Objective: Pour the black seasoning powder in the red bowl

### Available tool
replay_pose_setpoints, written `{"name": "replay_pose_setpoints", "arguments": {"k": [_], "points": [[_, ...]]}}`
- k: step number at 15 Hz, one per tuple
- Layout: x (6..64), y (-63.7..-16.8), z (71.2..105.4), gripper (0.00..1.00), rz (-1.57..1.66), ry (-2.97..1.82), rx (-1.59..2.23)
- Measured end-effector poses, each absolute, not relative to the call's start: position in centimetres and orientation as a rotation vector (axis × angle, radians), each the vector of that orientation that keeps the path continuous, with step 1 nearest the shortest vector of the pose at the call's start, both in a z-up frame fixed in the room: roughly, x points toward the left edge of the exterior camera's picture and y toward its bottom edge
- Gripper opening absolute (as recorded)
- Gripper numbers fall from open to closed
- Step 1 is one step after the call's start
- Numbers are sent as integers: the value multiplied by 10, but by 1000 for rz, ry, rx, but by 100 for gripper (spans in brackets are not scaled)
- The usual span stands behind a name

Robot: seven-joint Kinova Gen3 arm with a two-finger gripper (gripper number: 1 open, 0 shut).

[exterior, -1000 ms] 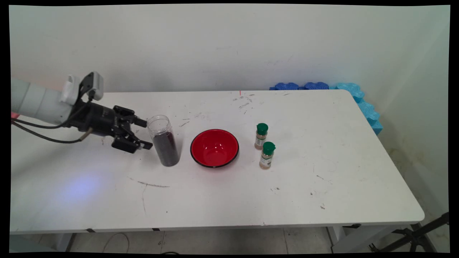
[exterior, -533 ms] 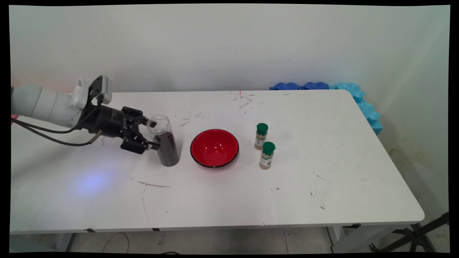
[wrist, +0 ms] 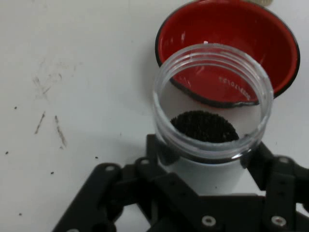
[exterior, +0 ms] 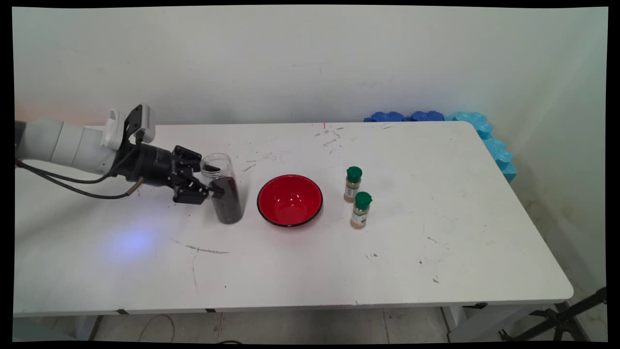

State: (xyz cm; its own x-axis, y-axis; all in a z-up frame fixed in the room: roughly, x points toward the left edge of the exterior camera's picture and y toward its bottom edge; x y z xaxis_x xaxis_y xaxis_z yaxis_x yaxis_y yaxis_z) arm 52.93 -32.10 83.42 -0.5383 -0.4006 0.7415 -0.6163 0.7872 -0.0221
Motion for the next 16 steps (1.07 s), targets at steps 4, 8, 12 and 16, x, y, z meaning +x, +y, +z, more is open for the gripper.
{"name": "replay_pose_setpoints", "arguments": {"k": [4,8,12,16], "points": [[529,-321,834,0,359,-2199,736],[534,-314,847,0,344,-2195,706],[541,-301,868,0,321,-2195,677],[546,-284,894,0,271,-2185,653]]}}
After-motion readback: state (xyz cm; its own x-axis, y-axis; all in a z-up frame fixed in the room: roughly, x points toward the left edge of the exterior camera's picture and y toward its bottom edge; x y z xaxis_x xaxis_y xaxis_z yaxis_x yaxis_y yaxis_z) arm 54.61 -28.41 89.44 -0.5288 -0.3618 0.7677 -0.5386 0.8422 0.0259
